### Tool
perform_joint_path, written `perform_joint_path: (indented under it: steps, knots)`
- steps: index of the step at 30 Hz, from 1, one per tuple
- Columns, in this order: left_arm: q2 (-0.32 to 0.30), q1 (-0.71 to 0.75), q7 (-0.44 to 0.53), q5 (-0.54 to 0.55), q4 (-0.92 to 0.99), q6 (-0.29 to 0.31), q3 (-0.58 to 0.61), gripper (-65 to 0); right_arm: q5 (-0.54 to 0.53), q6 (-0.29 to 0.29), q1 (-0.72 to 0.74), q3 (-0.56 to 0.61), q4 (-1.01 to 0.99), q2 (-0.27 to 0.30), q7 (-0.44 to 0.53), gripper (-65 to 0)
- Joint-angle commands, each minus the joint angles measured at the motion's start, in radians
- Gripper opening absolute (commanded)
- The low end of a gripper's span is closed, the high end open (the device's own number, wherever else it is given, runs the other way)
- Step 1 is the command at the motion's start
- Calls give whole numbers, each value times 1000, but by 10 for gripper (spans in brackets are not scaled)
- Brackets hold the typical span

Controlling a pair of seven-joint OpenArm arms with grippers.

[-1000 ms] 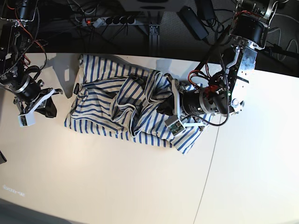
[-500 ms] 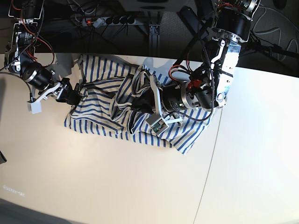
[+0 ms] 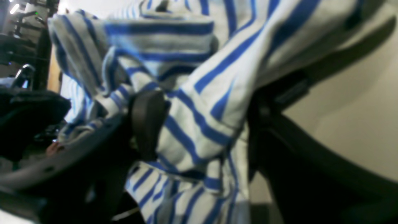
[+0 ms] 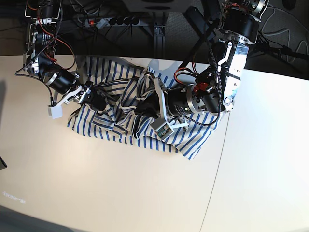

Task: Fold the T-shirt properly
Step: 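Release the folded end with the right gripper and regrasp the bundle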

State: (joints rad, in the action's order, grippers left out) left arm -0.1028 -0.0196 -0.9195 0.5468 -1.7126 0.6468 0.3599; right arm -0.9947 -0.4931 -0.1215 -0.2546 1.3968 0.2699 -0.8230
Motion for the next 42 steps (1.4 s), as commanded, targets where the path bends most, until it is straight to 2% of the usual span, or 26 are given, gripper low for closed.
perform_joint_path:
  steps: [1,5,6,11,14,21,24,28,35,42]
  knots:
    - [3,-16,18,18,-16,-11,-1,-650,29,-62,2,2,8,6,-23,-275]
    - [3,-16,18,18,-16,-11,-1,-650,30,-62,2,2,8,7,-15,-281]
    - [3,-17,18,18,-16,-11,-1,-650,30,-62,2,2,8,7,-8,-305]
    - [3,-17,18,18,-16,-11,-1,-650,41,-63,2,2,8,7,46,-550]
    - [3,-16,18,18,-16,-11,-1,-650,81,-63,2,2,8,7,64,-650]
    - [3,-17,22,90,-28,-6,-1,-650,192,-62,2,-2,8,7,82,-650]
    - [8,-16,14,153,-50,48,-1,-650,217,-62,2,-6,8,8,106,-650]
    - [29,-16,-16,205,-62,51,-1,-650,237,-62,2,-6,8,14,113,-650]
    - [39,-26,-24,239,-98,51,-1,-650,321,-61,2,-15,8,58,180,-650]
    - [39,-62,-28,259,-134,51,-2,-650,327,-61,2,-56,7,113,187,-650]
